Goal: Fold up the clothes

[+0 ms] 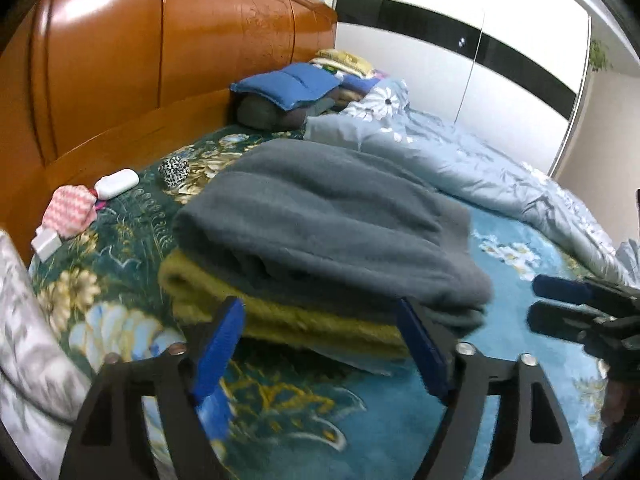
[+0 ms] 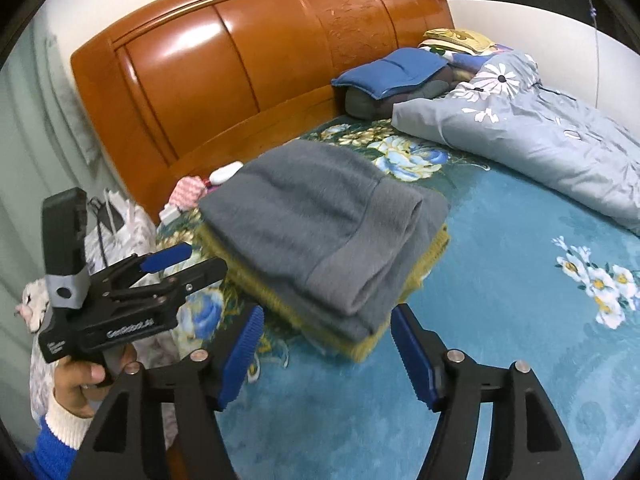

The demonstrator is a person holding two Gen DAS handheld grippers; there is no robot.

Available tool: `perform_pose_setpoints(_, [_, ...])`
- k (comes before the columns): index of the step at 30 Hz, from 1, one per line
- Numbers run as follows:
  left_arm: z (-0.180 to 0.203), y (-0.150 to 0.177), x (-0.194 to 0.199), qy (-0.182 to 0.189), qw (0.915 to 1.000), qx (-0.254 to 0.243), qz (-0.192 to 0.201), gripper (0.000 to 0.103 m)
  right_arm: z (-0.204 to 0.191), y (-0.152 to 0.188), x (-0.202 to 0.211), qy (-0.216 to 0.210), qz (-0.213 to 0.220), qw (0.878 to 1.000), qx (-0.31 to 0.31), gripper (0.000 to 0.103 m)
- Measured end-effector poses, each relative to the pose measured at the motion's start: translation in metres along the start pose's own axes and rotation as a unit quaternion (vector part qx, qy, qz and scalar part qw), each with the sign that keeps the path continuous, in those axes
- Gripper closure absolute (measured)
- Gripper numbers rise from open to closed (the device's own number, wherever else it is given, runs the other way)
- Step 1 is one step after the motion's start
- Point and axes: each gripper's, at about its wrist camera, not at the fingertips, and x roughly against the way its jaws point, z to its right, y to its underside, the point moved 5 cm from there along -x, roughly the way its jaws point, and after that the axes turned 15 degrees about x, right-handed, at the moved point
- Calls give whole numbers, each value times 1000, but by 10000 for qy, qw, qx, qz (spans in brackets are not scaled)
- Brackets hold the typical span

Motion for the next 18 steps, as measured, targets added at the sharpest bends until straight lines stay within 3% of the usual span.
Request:
perform_pose_setpoints(2, [5,7,11,-95,9999,-83,108,12,-8,7,6,1,9,9999,113,23])
perform_pose_setpoints(7, [22,21,36,65,9996,-151,215,11,-22,22,17,69,-28,9996,275,22])
perform_pose_setpoints(12, [29,34,51,296,9995,115,41,9,-31,31,33,165,17,9992,358,13])
perform_pose_setpoints(18, [29,38,66,301,9988,364,156,9,-34,40,50,225,7,9990,388,0])
